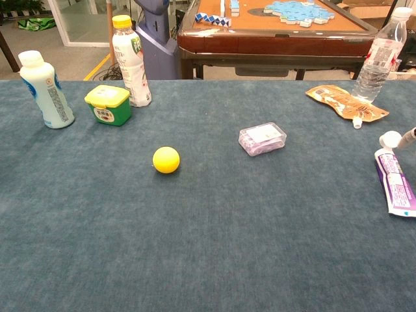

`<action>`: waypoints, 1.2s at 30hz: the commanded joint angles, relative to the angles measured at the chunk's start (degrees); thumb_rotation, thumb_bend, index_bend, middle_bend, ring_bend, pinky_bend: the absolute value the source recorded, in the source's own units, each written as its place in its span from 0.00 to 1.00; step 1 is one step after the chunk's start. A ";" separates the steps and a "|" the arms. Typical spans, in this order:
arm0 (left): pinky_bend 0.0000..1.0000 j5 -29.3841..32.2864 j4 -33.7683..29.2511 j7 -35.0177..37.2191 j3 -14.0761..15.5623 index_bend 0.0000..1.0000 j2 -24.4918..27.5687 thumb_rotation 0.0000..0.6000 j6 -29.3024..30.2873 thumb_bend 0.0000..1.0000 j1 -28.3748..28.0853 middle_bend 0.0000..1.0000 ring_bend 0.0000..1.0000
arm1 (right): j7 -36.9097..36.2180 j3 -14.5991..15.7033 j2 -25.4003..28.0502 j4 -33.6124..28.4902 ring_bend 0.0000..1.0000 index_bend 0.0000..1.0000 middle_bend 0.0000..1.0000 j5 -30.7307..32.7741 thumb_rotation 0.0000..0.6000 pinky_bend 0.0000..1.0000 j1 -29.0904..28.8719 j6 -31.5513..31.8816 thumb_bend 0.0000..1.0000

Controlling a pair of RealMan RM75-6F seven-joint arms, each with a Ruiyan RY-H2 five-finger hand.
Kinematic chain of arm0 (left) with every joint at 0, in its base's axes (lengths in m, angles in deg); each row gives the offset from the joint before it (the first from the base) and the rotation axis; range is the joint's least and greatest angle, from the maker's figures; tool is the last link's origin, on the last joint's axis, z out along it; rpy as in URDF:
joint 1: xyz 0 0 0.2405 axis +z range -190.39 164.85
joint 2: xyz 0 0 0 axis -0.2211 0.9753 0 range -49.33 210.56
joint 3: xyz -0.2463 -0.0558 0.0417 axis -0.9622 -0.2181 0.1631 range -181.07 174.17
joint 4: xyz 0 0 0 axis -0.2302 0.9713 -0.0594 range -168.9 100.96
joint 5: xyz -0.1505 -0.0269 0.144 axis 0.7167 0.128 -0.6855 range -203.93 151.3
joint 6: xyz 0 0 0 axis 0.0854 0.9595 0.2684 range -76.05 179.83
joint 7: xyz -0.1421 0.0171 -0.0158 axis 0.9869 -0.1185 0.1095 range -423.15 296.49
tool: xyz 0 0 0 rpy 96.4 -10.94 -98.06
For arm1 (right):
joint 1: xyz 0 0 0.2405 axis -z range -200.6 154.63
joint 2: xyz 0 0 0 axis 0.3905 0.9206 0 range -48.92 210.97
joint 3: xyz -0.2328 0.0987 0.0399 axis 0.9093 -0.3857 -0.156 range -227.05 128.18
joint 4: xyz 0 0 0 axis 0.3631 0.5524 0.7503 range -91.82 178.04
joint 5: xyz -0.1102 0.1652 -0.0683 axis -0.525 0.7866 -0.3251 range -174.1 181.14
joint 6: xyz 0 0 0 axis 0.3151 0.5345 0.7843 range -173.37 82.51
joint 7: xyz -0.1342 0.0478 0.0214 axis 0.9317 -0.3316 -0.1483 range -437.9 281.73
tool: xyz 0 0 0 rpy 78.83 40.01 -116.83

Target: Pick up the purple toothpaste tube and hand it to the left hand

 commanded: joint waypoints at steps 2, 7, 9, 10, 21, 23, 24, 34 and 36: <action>0.11 0.04 -0.04 -0.03 0.10 0.00 0.06 1.00 0.06 0.00 0.13 0.00 0.03 | 0.85 -0.07 -2.23 2.26 0.21 0.17 0.33 0.46 1.00 0.33 -1.12 -1.42 0.15; 0.11 0.35 -0.02 0.25 0.07 0.00 0.41 1.00 0.61 0.00 0.60 0.00 0.03 | 1.29 -0.51 -4.49 2.91 0.21 0.17 0.33 -0.52 1.00 0.33 -2.32 -1.75 0.15; 0.11 0.37 0.03 0.35 0.06 0.00 0.50 1.00 0.75 0.00 0.71 0.00 0.03 | 1.17 -0.68 -4.92 2.48 0.21 0.17 0.33 -1.41 1.00 0.33 -2.65 -1.53 0.15; 0.11 0.35 0.07 0.42 0.06 0.00 0.53 1.00 0.79 0.00 0.74 0.00 0.03 | 1.00 -0.79 -5.16 2.15 0.21 0.17 0.33 -1.99 1.00 0.33 -2.86 -1.43 0.15; 0.11 0.39 0.41 0.95 -0.01 0.00 0.69 1.00 1.30 0.00 1.16 0.00 0.03 | -0.89 -1.80 -6.75 -1.10 0.21 0.17 0.33 -7.31 1.00 0.33 -5.02 -0.71 0.15; 0.11 0.30 0.45 0.98 0.04 0.00 0.66 1.00 1.25 0.00 1.15 0.00 0.03 | -1.09 -1.89 -7.04 -1.40 0.21 0.17 0.33 -7.96 1.00 0.33 -5.41 -0.74 0.15; 0.11 0.25 0.43 0.96 0.07 0.00 0.66 1.00 1.22 0.00 1.15 0.00 0.03 | -1.44 -2.07 -7.02 -1.89 0.21 0.17 0.33 -8.36 1.00 0.33 -5.53 -0.53 0.15; 0.11 0.33 0.32 0.75 0.08 0.00 0.77 1.00 1.12 0.00 1.24 0.00 0.03 | -4.15 -0.51 -1.43 -10.55 0.21 0.17 0.33 -17.01 1.00 0.33 -3.73 5.22 0.15; 0.11 0.27 0.29 0.75 0.07 0.00 0.68 1.00 1.12 0.00 1.22 0.00 0.03 | -3.74 0.49 -0.92 -11.66 0.21 0.17 0.33 -18.85 1.00 0.33 -3.65 5.36 0.15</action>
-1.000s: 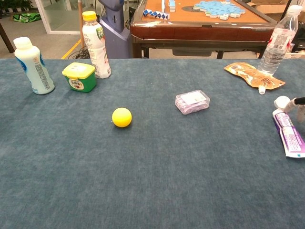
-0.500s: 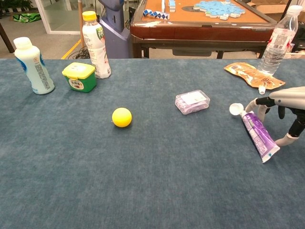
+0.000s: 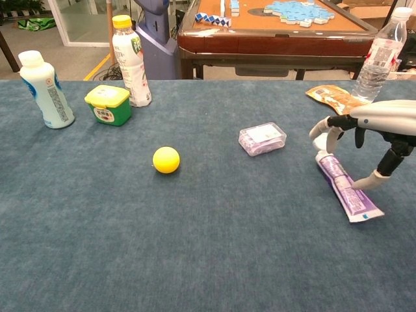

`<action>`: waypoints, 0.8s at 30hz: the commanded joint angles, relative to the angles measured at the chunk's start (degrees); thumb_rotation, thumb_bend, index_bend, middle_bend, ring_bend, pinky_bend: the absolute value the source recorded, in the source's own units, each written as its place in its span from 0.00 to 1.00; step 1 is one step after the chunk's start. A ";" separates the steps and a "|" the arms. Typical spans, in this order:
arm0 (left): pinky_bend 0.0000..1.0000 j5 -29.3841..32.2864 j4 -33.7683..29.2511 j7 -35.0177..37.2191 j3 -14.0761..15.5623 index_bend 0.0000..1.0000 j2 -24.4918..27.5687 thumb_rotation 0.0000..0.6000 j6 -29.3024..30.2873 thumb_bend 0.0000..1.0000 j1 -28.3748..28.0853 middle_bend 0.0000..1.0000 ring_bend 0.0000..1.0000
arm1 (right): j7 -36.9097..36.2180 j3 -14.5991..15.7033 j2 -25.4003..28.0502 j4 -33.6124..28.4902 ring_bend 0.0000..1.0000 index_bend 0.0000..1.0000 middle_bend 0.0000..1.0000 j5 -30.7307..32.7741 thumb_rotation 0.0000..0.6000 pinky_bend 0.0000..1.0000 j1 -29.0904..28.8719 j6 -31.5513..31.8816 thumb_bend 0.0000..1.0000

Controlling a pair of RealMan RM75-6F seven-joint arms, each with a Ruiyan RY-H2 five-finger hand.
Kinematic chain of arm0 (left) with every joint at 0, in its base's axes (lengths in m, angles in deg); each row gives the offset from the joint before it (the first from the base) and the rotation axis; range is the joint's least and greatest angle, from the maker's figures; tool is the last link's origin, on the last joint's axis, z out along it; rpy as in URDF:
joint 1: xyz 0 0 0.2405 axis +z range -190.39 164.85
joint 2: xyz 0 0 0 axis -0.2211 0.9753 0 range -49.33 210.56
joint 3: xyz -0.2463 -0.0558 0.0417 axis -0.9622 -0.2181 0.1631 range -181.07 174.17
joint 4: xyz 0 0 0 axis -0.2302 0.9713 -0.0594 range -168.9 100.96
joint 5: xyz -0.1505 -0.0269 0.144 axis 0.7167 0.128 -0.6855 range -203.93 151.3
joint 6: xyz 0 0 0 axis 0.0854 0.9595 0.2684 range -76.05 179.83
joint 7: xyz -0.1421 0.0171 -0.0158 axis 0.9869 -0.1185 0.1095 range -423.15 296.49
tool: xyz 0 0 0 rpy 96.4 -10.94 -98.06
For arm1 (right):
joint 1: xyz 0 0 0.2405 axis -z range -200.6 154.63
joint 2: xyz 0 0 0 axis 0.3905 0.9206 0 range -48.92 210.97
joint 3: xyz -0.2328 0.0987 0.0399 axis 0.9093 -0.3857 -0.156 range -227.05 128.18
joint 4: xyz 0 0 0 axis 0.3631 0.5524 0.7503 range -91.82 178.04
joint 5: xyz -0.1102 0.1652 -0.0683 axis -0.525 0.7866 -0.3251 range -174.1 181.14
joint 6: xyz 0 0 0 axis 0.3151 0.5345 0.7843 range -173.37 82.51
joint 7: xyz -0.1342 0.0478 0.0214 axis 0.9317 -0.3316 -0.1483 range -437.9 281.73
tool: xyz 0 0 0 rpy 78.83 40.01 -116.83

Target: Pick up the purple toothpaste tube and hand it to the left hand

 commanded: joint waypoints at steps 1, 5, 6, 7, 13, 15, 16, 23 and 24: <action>0.11 -0.02 -0.02 0.03 -0.01 0.00 -0.03 1.00 -0.01 0.00 0.00 0.00 0.03 | 0.36 2.15 1.51 -2.74 0.21 0.17 0.33 -3.65 1.00 0.33 0.47 0.77 0.15; 0.11 -0.21 0.04 0.07 0.11 0.00 -0.02 1.00 -0.05 0.00 0.01 0.00 0.03 | 2.09 4.27 1.39 -3.83 0.21 0.17 0.34 -5.69 1.00 0.32 0.38 -0.41 0.15; 0.11 -0.23 0.07 0.12 0.15 0.00 -0.04 1.00 -0.06 0.00 0.03 0.00 0.03 | 2.46 4.56 1.22 -3.81 0.21 0.17 0.34 -5.81 1.00 0.31 0.41 -0.57 0.15; 0.11 -0.24 0.10 0.19 0.17 0.00 -0.06 1.00 -0.06 0.00 0.06 0.00 0.03 | 2.83 4.98 0.89 -3.70 0.21 0.17 0.34 -5.96 1.00 0.31 0.44 -0.89 0.15; 0.11 -0.62 0.36 0.72 0.29 0.00 -0.08 1.00 0.04 0.00 0.12 0.00 0.03 | 7.05 5.74 -1.30 -1.37 0.21 0.17 0.34 -5.50 1.00 0.28 0.63 -1.18 0.15; 0.11 -0.74 0.42 0.87 0.30 0.00 -0.04 1.00 0.15 0.00 0.16 0.00 0.03 | 8.70 5.75 -1.62 -0.94 0.21 0.17 0.34 -4.93 1.00 0.28 0.71 -1.14 0.15; 0.11 -0.77 0.45 1.00 0.30 0.00 -0.02 1.00 0.20 0.00 0.19 0.00 0.03 | 9.40 5.74 -1.71 -0.85 0.21 0.17 0.34 -4.32 1.00 0.28 0.66 -1.45 0.15; 0.11 -0.79 0.65 1.43 0.37 0.00 -0.03 1.00 0.32 0.00 0.37 0.00 0.03 | 12.36 5.86 -1.30 -0.57 0.21 0.17 0.34 -1.42 1.00 0.26 0.32 -2.96 0.15; 0.11 -0.84 0.65 1.46 0.37 0.00 -0.04 1.00 0.33 0.00 0.36 0.00 0.03 | 12.77 5.88 -1.13 -0.51 0.21 0.17 0.34 -1.04 1.00 0.26 0.30 -3.06 0.15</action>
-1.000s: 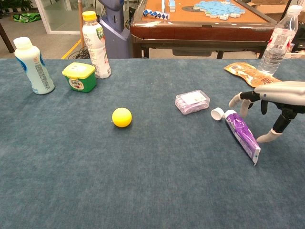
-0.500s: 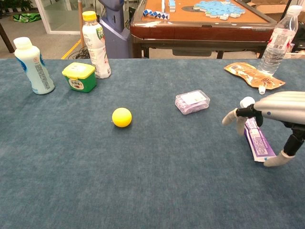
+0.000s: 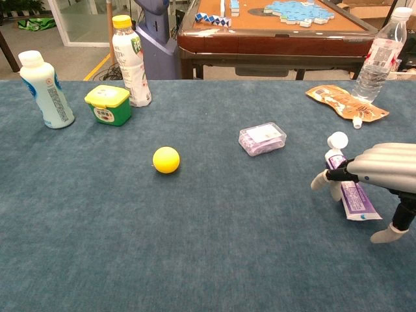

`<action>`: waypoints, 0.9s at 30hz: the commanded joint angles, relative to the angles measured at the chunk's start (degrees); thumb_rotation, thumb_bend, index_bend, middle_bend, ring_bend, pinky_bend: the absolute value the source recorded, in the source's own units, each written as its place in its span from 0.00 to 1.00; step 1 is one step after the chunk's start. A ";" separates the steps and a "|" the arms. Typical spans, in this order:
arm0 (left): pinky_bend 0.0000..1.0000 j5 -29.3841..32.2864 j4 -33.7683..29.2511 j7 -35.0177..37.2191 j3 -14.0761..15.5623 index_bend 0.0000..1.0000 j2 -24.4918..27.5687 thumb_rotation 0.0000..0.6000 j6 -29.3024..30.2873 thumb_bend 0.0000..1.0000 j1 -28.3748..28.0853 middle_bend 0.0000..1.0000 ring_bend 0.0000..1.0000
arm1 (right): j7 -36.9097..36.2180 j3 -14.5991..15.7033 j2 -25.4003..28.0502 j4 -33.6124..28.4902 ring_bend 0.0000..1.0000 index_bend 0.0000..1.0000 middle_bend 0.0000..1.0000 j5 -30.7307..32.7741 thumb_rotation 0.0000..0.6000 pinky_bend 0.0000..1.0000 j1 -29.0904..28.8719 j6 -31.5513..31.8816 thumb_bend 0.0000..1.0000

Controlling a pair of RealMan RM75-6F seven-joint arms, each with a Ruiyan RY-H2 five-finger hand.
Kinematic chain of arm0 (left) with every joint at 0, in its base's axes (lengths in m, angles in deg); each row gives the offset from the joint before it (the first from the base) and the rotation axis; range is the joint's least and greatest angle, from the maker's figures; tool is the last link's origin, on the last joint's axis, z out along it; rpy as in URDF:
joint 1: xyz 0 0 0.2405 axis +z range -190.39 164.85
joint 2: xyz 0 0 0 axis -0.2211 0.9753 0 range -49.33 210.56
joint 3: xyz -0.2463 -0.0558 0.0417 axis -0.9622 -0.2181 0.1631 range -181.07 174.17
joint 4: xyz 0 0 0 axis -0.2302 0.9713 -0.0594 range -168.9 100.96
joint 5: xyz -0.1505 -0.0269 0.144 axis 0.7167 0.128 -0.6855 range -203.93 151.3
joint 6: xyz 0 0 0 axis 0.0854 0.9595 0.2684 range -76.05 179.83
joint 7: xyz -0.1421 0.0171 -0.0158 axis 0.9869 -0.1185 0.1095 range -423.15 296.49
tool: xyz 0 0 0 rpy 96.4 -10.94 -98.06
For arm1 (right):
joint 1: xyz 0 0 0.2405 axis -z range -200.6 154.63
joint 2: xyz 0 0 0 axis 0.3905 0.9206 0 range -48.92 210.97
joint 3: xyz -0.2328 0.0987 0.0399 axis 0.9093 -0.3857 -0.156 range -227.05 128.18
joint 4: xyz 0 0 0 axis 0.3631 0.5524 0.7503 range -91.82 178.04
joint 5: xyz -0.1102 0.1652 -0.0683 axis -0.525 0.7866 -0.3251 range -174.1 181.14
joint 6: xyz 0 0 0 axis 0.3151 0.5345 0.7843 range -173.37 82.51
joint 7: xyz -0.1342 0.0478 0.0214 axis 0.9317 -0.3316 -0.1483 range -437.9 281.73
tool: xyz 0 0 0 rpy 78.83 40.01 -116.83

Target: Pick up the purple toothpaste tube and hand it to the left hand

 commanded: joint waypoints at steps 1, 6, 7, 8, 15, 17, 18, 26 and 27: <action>0.11 -0.15 -0.02 0.06 0.00 0.00 -0.01 1.00 0.02 0.00 -0.03 0.00 0.03 | 1.21 0.08 0.46 0.15 0.21 0.17 0.34 1.09 1.00 0.26 -0.10 -0.40 0.15; 0.11 -0.48 -0.15 0.25 0.06 0.00 0.01 1.00 0.00 0.00 -0.09 0.00 0.03 | 3.02 0.47 1.59 0.24 0.21 0.17 0.34 2.62 1.00 0.26 0.22 -0.27 0.15; 0.11 -0.48 -0.21 0.30 0.07 0.00 0.03 1.00 -0.06 0.00 -0.11 0.00 0.03 | 3.35 0.58 2.03 0.35 0.21 0.17 0.34 2.90 1.00 0.26 0.42 0.01 0.15; 0.11 -0.46 -0.24 0.33 0.06 0.00 0.06 1.00 -0.10 0.00 -0.12 0.00 0.03 | 3.55 0.66 2.27 0.38 0.21 0.17 0.34 3.00 1.00 0.25 0.55 0.20 0.15; 0.11 -0.31 -0.41 0.00 0.03 0.00 0.09 1.00 -0.33 0.00 -0.20 0.00 0.03 | 5.41 0.80 4.90 1.67 0.21 0.17 0.34 6.09 1.00 0.25 1.94 1.84 0.15; 0.11 -0.23 -0.51 -0.14 -0.01 0.00 0.07 1.00 -0.52 0.00 -0.30 0.00 0.03 | 5.19 0.34 5.39 1.59 0.21 0.17 0.34 6.73 1.00 0.25 2.50 3.08 0.15; 0.11 -0.23 -0.57 -0.21 -0.03 0.00 0.07 1.00 -0.60 0.00 -0.37 0.00 0.03 | 4.91 0.00 5.57 1.49 0.21 0.17 0.34 7.01 1.00 0.25 2.77 3.79 0.15; 0.11 -0.69 -1.21 -0.79 -0.11 0.00 0.14 1.00 -1.03 0.00 -0.89 0.00 0.03 | 2.58 -4.04 5.02 2.69 0.21 0.17 0.35 12.10 1.00 0.25 2.17 4.42 0.15; 0.11 -0.71 -1.27 -0.84 -0.12 0.00 0.15 1.00 -1.01 0.00 -0.89 0.00 0.03 | 2.47 -4.40 4.61 3.12 0.21 0.17 0.35 12.92 1.00 0.25 1.77 3.73 0.15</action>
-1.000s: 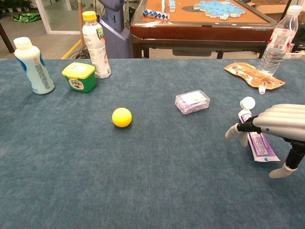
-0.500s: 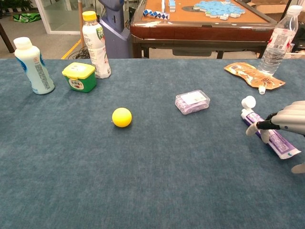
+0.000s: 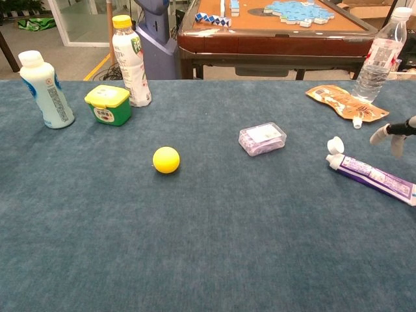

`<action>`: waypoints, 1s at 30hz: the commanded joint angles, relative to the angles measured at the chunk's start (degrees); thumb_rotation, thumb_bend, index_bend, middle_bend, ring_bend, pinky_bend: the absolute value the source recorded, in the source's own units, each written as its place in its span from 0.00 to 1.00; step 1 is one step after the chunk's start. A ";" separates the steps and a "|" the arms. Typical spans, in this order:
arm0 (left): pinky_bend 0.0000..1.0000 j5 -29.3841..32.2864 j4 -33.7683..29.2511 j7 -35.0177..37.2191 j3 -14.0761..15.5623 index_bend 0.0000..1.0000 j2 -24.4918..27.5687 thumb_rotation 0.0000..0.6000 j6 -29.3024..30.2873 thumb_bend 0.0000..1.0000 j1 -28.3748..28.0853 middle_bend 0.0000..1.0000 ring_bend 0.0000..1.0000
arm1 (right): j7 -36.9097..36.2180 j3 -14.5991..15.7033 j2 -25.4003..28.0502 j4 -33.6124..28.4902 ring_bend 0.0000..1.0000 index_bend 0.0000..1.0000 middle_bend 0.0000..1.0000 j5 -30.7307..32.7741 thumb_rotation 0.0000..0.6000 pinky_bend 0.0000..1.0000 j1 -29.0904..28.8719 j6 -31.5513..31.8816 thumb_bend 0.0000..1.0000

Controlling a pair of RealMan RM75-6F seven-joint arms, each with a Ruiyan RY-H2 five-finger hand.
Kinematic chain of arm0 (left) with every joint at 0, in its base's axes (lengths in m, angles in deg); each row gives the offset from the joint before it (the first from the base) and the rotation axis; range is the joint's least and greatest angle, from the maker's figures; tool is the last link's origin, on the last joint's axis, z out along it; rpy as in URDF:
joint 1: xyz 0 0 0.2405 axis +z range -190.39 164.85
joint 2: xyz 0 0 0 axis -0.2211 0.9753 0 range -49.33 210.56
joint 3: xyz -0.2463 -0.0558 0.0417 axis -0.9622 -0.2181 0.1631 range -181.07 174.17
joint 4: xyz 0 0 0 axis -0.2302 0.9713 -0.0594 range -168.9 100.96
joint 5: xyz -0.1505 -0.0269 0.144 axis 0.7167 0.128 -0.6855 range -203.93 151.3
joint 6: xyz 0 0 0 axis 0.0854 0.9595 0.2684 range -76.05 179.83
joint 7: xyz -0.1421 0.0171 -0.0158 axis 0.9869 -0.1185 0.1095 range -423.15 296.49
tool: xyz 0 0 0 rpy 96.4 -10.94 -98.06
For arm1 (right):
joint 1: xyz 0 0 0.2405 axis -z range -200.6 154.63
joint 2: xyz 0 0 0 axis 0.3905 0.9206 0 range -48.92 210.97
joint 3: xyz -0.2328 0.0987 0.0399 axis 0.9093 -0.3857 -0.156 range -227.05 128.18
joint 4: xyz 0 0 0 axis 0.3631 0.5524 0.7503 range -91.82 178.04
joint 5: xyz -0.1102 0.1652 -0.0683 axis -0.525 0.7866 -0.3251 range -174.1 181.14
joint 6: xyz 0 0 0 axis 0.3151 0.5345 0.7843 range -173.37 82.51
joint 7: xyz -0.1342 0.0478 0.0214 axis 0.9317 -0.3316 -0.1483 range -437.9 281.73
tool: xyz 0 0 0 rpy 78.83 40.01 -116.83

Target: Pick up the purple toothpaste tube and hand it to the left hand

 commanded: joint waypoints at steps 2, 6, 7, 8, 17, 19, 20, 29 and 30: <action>0.11 -0.02 -0.20 -0.17 0.01 0.00 0.07 1.00 0.07 0.00 0.01 0.00 0.03 | -0.32 -1.76 -2.03 2.40 0.21 0.17 0.35 3.16 1.00 0.25 -1.92 -2.87 0.15; 0.11 0.23 -0.30 -0.40 0.07 0.00 0.21 1.00 0.14 0.00 0.18 0.00 0.03 | 0.04 -2.50 -4.53 5.36 0.19 0.17 0.35 5.73 1.00 0.24 -3.78 -5.76 0.15; 0.11 0.30 -0.27 -0.52 0.08 0.00 0.23 1.00 0.23 0.00 0.25 0.00 0.03 | 0.04 -2.65 -5.08 5.95 0.18 0.17 0.34 6.53 1.00 0.23 -4.24 -6.59 0.15; 0.11 0.35 -0.29 -0.55 0.10 0.00 0.26 1.00 0.27 0.00 0.31 0.00 0.03 | -0.21 -2.80 -5.49 6.32 0.18 0.17 0.33 7.22 1.00 0.23 -4.66 -7.46 0.15; 0.11 0.48 -0.23 -0.40 0.22 0.00 0.29 1.00 0.30 0.00 0.49 0.00 0.03 | -3.88 -2.99 -7.88 6.65 0.16 0.16 0.32 5.74 1.00 0.21 -6.33 -9.98 0.15; 0.11 0.51 -0.17 -0.35 0.20 0.00 0.29 1.00 0.30 0.00 0.49 0.00 0.03 | -4.93 -2.81 -7.65 5.69 0.16 0.16 0.32 4.52 1.00 0.21 -6.17 -9.74 0.15; 0.11 0.54 -0.11 -0.32 0.20 0.00 0.29 1.00 0.32 0.00 0.51 0.00 0.03 | -5.37 -2.52 -7.34 4.97 0.16 0.16 0.33 3.51 1.00 0.21 -5.98 -9.40 0.15; 0.11 0.45 0.52 0.36 0.26 0.00 -0.02 1.00 0.12 0.00 0.43 0.00 0.03 | -4.55 -0.83 -6.73 4.10 0.17 0.16 0.37 -0.02 1.00 0.21 -3.64 -4.25 0.15; 0.11 0.40 0.55 0.42 0.27 0.00 -0.01 1.00 0.17 0.00 0.45 0.00 0.03 | -4.21 -0.98 -7.06 4.62 0.17 0.17 0.37 0.31 1.00 0.21 -3.41 -3.59 0.15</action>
